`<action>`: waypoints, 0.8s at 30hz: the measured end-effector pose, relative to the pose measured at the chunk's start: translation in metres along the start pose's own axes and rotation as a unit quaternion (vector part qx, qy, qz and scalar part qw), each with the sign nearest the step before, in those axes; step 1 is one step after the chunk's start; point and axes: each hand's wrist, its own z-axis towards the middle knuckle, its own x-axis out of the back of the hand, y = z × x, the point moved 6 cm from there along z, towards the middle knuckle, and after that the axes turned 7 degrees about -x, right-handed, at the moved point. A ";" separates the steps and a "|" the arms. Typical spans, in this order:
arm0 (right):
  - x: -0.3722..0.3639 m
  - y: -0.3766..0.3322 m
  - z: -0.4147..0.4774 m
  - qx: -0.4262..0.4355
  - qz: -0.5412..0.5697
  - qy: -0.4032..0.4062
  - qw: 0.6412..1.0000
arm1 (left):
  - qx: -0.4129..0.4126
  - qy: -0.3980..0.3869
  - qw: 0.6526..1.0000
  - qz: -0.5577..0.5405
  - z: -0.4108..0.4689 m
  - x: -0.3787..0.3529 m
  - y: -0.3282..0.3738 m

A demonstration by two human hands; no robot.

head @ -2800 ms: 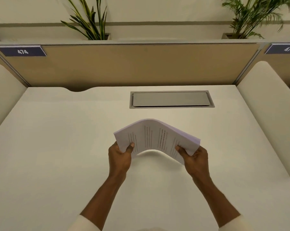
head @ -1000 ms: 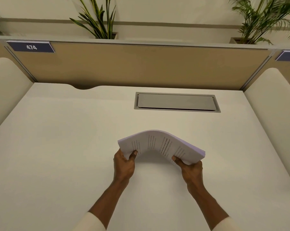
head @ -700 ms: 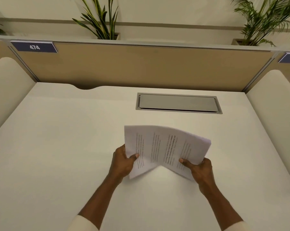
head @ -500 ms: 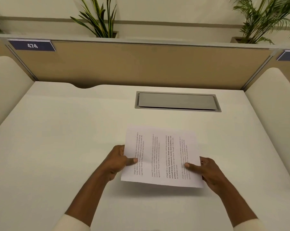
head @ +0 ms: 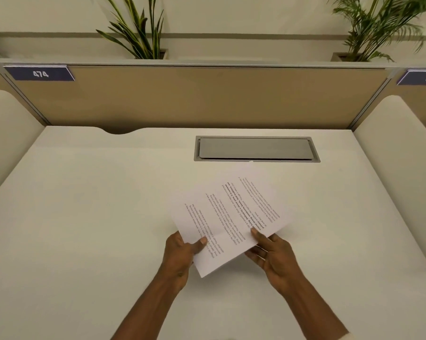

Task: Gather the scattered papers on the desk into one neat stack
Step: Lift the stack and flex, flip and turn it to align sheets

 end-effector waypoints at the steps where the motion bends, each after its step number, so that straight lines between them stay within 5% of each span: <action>1: -0.004 0.001 0.000 0.022 0.005 0.021 1.000 | -0.001 -0.003 1.000 -0.007 -0.003 -0.004 -0.003; 4: -0.009 -0.002 0.001 0.080 -0.001 0.057 0.995 | 0.003 -0.012 0.999 -0.032 -0.010 -0.011 -0.006; 10: -0.007 -0.039 -0.006 0.141 -0.108 -0.005 0.984 | 0.046 -0.045 0.996 -0.067 0.000 0.008 0.005; 19: 0.015 -0.085 -0.016 0.077 -0.292 -0.096 0.948 | 0.034 -0.180 0.973 0.137 0.018 0.016 0.056; 24: 0.002 -0.089 -0.017 0.069 -0.343 -0.123 0.929 | 0.034 -0.246 0.956 0.156 0.019 -0.018 0.064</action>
